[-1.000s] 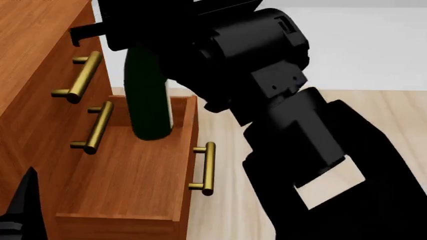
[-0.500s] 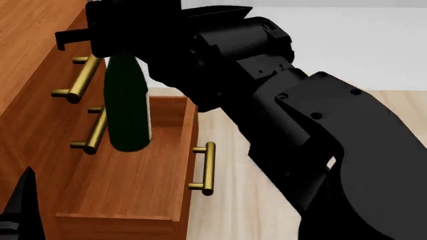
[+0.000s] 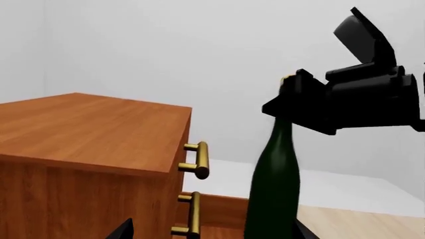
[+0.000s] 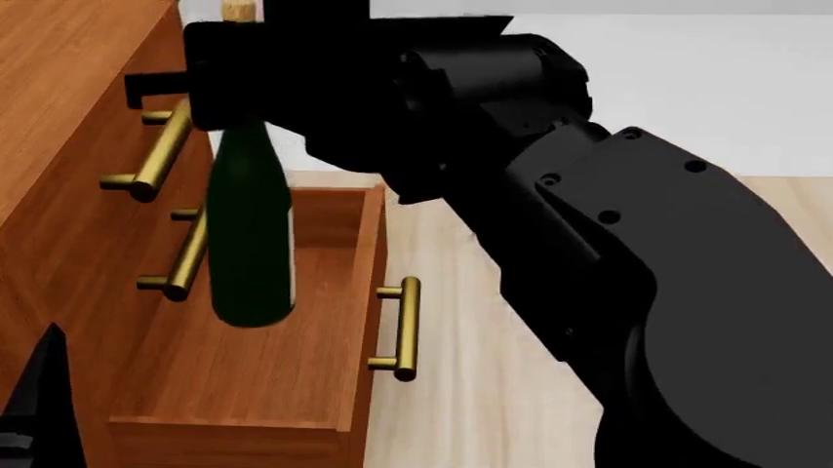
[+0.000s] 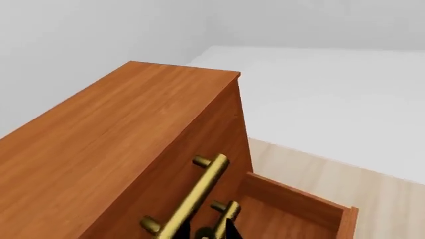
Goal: Put the wine bottle in the bottom drawer of the cabinet.
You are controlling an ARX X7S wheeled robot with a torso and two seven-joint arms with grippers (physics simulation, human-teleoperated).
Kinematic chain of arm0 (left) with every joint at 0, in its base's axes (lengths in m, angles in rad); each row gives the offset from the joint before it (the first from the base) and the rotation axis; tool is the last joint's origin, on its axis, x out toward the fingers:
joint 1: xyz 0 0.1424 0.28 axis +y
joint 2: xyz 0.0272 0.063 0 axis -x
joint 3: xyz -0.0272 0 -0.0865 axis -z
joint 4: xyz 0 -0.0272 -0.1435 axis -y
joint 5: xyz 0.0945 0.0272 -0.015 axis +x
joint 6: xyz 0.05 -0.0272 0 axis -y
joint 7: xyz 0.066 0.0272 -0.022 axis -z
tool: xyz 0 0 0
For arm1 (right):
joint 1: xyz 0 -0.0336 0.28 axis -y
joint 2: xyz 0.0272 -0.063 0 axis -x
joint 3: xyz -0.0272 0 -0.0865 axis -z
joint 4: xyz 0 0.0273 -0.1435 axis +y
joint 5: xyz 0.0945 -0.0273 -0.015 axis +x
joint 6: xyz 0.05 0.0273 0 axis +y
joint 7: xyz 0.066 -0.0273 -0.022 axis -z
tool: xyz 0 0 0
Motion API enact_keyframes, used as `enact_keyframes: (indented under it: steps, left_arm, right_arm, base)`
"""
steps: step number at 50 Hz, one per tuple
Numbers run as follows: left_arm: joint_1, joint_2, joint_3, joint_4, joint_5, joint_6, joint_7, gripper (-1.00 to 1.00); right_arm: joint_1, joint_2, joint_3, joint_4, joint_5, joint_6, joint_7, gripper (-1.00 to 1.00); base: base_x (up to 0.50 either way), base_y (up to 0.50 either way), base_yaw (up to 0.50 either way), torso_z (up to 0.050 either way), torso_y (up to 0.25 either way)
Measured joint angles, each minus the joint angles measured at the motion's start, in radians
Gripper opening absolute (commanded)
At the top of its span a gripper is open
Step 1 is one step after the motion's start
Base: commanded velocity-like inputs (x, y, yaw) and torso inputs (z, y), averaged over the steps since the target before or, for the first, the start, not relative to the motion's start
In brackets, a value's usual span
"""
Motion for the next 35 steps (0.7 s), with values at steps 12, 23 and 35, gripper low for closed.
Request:
enact_keyframes:
  steps: [12, 23, 35]
  left_arm:
    - [0.004, -0.001, -0.003, 0.000, 0.007, -0.001, 0.004, 1.00]
    - [0.009, -0.004, -0.006, 0.002, 0.016, -0.001, 0.006, 1.00]
    - [0.011, -0.003, -0.010, 0.009, 0.026, -0.005, 0.007, 1.00]
  right_arm:
    - [-0.001, 0.000, -0.010, -0.004, 0.029, 0.004, -0.033, -1.00]
    - [-0.003, 0.000, -0.012, -0.006, 0.038, 0.006, -0.040, -1.00]
    - [-0.003, 0.000, -0.014, -0.014, 0.057, 0.008, -0.051, -1.00]
  base:
    - [0.00, 0.00, 0.00, 0.000, 0.000]
    - [0.00, 0.00, 0.00, 0.001, -0.025]
    - [0.00, 0.00, 0.00, 0.007, -0.156]
